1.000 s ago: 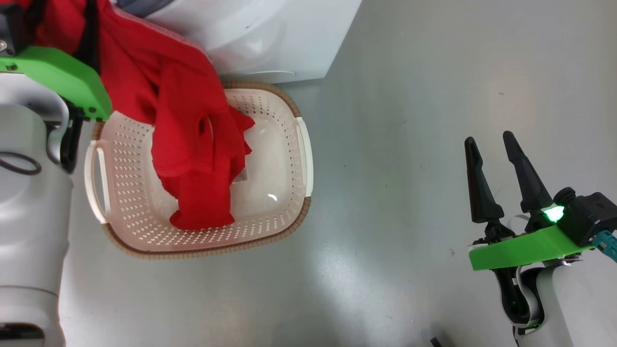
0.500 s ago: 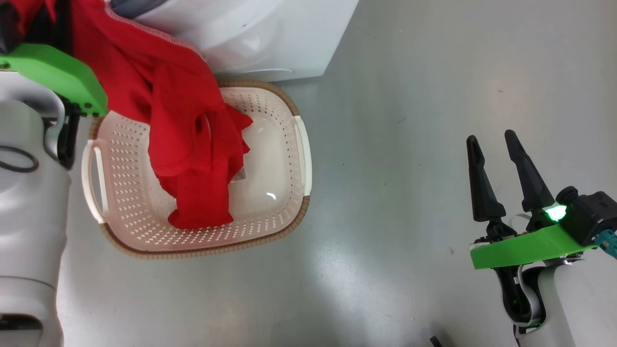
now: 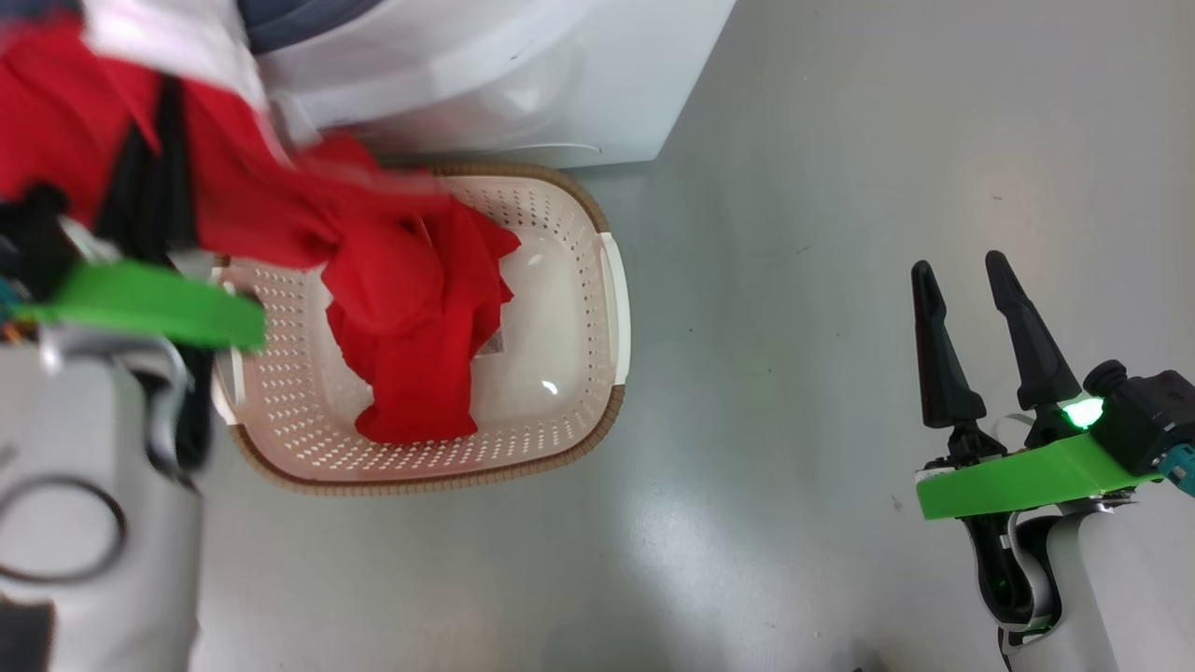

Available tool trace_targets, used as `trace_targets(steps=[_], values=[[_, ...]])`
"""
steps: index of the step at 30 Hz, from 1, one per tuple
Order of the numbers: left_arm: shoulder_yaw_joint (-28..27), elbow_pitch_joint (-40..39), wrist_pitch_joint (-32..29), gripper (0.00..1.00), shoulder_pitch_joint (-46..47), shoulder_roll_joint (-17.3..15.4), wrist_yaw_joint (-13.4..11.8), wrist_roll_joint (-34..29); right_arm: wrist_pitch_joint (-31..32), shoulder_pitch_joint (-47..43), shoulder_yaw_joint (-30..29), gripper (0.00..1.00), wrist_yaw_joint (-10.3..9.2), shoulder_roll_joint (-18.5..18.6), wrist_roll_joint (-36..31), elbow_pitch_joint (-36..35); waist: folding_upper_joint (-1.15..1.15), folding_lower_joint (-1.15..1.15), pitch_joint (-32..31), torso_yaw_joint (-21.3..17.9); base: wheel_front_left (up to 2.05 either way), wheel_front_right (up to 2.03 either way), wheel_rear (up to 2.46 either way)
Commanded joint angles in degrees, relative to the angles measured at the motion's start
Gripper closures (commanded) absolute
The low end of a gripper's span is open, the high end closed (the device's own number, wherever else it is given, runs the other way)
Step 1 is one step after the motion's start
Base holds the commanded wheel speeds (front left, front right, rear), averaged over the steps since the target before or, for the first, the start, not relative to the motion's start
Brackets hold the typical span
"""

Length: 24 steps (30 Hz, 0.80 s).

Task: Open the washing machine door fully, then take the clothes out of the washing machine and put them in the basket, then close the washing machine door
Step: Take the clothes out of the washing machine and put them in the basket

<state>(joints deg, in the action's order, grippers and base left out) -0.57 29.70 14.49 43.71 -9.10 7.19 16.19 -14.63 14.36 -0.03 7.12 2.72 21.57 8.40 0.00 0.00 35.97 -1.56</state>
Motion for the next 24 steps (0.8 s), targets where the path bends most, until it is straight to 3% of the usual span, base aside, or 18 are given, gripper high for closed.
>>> trace_targets(steps=[1, 10, 17, 24], values=[[-1.4, -2.1, 0.5, 1.0, -2.1, -1.9, 0.3, -0.3, -0.4, -0.7, 1.2, 0.0, 0.36, 0.2, -0.2, -1.0, 0.0, 0.0, -0.2, 0.2, 0.0, 0.0, 0.0], [5.7, -3.6, 0.5, 1.0, -12.3, 1.0, 0.3, 0.0, -0.4, -0.8, 1.7, 0.0, 0.36, 0.2, -0.3, -0.5, 0.0, 0.0, -1.1, 0.4, 0.0, 0.0, 0.0], [9.9, 3.7, 0.5, 1.0, -13.0, 1.6, 0.3, 1.4, -0.4, -0.7, 2.7, 0.0, 0.36, 0.2, 0.2, -0.6, 0.0, 0.0, -0.7, -1.0, 0.0, 0.0, 0.0], [13.6, 12.4, 0.5, 1.0, -9.7, 0.0, 0.3, 2.4, -0.4, -0.5, 3.2, 0.0, 0.36, 0.2, 1.0, -1.0, 0.0, 0.0, 0.8, -3.2, 0.0, 0.0, 0.0]])
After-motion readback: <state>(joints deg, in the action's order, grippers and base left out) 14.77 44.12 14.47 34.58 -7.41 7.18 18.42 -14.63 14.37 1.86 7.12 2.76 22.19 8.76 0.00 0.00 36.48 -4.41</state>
